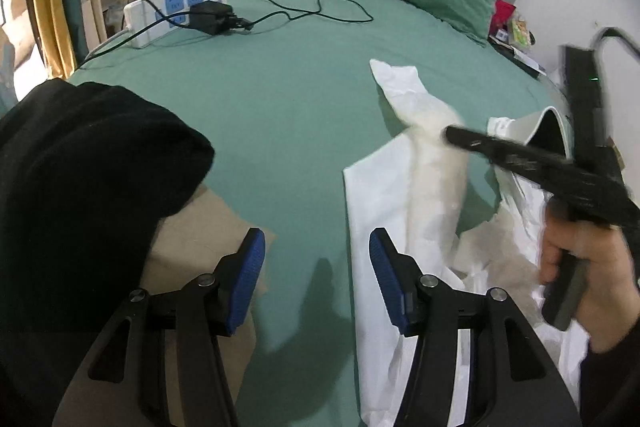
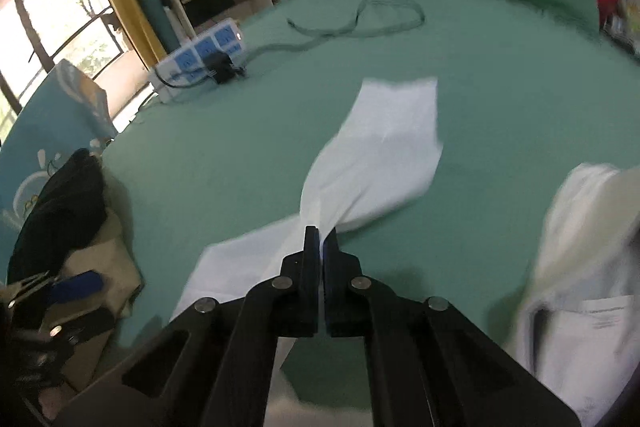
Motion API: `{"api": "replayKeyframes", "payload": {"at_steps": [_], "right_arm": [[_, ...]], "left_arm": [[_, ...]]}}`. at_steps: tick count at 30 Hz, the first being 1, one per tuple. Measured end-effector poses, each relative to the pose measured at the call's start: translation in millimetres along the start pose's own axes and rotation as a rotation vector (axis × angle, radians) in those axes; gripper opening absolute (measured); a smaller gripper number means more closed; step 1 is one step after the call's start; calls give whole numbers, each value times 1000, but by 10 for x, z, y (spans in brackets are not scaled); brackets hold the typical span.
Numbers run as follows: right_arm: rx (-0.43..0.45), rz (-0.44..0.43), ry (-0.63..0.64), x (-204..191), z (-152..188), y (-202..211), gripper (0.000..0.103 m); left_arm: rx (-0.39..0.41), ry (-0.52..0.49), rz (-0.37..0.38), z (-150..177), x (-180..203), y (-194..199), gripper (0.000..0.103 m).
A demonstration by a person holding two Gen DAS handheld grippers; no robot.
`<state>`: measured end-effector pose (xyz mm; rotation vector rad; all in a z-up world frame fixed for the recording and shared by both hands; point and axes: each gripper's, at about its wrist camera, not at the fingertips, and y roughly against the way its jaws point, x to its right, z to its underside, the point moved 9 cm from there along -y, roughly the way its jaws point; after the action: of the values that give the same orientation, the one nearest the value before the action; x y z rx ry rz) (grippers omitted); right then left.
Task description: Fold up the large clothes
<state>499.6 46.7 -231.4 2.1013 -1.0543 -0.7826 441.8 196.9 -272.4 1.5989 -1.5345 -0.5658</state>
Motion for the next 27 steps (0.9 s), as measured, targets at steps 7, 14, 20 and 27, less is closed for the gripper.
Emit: {"api": "replayKeyframes", "payload": {"at_steps": [7, 14, 20, 27], "right_arm": [[95, 79, 33, -6, 249, 1071, 2], [-8, 195, -93, 461, 1314, 1497, 3], [-153, 188, -256, 873, 1943, 1462, 35], [1, 195, -100, 632, 972, 1399, 72]], "left_arm": [[-64, 37, 90, 148, 157, -57, 57], [-131, -24, 136, 355, 479, -173, 57], [-163, -50, 130, 426, 560, -237, 57], [-136, -23, 133, 274, 508, -196, 57]]}}
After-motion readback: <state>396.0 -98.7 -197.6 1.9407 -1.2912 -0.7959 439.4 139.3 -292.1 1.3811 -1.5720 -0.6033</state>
